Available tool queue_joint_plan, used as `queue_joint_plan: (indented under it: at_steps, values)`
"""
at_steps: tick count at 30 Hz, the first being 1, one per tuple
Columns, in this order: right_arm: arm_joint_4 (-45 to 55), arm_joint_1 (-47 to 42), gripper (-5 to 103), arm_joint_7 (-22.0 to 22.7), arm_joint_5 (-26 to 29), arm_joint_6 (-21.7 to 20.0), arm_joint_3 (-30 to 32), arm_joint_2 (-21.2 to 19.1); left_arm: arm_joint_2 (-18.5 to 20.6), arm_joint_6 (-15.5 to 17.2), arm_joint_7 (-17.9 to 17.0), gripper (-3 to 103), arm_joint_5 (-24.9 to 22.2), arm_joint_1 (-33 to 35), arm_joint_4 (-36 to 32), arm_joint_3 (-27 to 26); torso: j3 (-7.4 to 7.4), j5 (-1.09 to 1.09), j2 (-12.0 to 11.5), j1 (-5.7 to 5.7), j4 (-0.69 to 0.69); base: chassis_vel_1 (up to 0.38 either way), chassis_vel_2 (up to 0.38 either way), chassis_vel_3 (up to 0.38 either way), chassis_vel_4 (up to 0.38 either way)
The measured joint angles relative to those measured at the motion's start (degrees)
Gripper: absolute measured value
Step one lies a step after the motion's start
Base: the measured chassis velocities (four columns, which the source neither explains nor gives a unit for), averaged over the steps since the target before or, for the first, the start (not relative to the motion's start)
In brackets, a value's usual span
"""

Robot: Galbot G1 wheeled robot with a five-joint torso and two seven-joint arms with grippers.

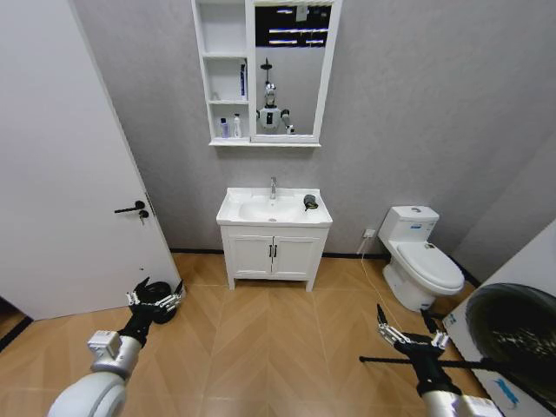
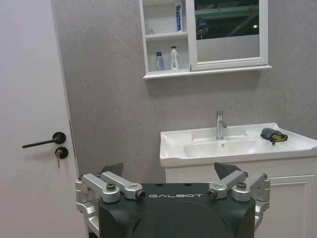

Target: Move facial cleanser and shampoo from washbasin to cabinet, then wipe washbasin with towel.

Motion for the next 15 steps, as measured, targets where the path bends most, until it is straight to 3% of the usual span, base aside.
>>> queue_joint_plan:
  at_steps: [15]
  values:
    - [0.0, 0.0, 100, 0.0, 0.0, 0.0, 0.0, 0.0, 0.0, 0.0, 0.0, 100, 0.0, 0.0, 0.0, 0.0, 0.00, 0.00, 0.0, 0.00, 0.00, 0.000, 0.000, 0.000, 0.000]
